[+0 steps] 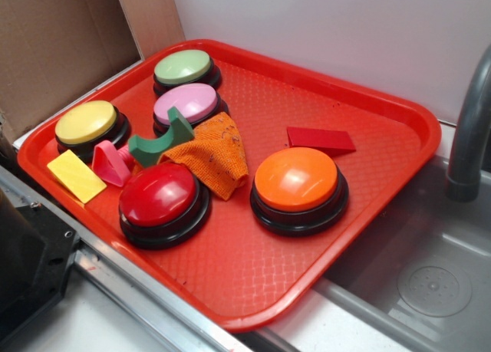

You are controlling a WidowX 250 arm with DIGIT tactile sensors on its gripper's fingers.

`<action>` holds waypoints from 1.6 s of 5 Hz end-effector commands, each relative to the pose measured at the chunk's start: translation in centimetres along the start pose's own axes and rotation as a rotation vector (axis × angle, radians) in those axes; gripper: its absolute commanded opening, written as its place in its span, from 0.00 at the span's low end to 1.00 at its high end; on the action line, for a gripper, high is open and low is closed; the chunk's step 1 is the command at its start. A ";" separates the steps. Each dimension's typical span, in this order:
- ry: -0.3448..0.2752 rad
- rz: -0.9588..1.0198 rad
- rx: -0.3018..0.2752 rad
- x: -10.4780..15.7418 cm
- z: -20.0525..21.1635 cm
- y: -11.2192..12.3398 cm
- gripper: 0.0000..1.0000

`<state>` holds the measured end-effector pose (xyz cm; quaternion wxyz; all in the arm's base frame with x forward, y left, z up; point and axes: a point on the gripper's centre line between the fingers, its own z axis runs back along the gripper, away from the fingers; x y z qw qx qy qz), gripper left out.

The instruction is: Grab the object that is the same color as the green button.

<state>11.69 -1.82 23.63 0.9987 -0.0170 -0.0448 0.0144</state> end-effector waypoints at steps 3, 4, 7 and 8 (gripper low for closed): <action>-0.019 0.192 -0.061 2.0 -2.5 -1.2 1.00; -0.002 0.352 -0.070 3.6 -4.4 -1.0 1.00; -0.075 0.857 -0.064 8.2 -11.9 0.4 1.00; -0.117 0.984 -0.030 8.4 -14.2 0.3 1.00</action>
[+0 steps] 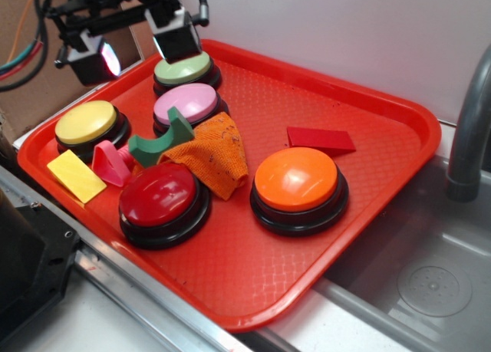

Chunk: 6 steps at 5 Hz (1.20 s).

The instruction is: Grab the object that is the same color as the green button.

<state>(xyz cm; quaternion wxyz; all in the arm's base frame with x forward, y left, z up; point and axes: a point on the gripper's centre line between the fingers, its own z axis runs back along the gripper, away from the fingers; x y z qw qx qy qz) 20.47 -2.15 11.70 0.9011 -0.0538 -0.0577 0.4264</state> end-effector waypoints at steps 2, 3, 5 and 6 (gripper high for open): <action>-0.092 0.253 0.066 2.4 -5.9 -0.5 1.00; -0.112 0.264 0.113 3.2 -7.5 -1.0 1.00; -0.127 0.274 0.138 3.8 -8.3 -1.4 0.00; -0.129 0.271 0.129 3.8 -8.0 -1.5 0.00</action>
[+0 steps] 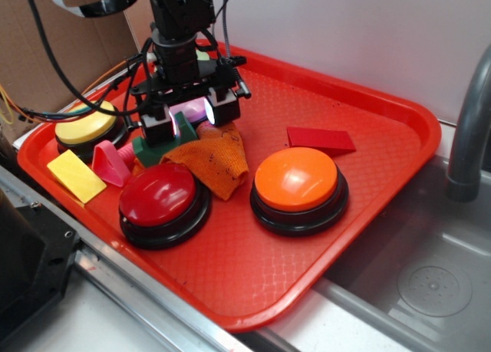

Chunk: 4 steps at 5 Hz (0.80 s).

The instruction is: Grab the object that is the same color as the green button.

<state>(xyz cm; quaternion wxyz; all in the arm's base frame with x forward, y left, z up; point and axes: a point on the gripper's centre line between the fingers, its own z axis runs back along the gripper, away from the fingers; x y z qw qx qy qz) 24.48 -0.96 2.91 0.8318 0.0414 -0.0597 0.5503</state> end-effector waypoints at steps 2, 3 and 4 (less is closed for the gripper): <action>-0.019 -0.007 -0.067 0.8 1.6 -0.5 0.00; -0.016 -0.070 -0.084 0.9 2.7 -0.4 0.00; 0.020 -0.173 -0.121 0.9 5.7 0.3 0.00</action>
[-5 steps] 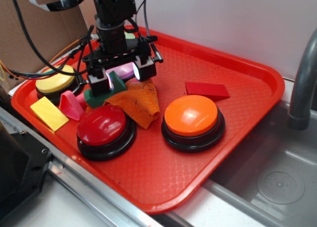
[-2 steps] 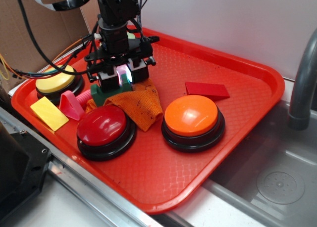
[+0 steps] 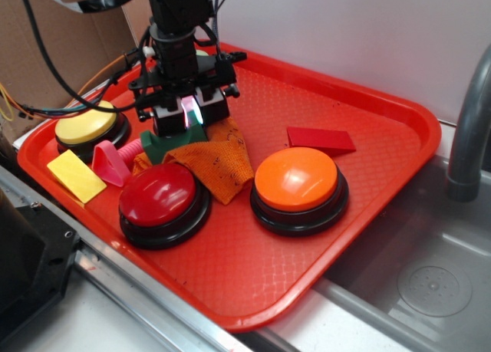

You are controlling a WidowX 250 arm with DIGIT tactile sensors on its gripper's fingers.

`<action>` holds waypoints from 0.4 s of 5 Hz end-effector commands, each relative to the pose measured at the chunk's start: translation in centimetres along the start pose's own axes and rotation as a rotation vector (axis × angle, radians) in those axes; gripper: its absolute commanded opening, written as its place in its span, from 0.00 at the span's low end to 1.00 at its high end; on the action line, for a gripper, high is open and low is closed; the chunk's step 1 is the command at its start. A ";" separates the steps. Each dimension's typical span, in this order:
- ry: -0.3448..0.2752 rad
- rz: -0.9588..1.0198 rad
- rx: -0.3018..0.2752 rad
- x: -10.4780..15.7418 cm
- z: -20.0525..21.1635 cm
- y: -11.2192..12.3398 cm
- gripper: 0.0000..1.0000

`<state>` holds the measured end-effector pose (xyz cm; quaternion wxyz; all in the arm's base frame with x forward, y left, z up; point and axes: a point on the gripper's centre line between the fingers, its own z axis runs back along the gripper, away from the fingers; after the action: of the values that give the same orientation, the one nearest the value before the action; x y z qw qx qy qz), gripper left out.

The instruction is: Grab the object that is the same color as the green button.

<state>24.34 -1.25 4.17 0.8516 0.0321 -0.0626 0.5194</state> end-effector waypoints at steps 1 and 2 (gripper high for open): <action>0.060 -0.299 -0.111 0.9 8.8 1.3 0.00; 0.150 -0.540 -0.170 1.1 12.1 1.4 0.00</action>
<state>21.75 -2.47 14.75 0.9615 -0.0506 -0.0025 0.2701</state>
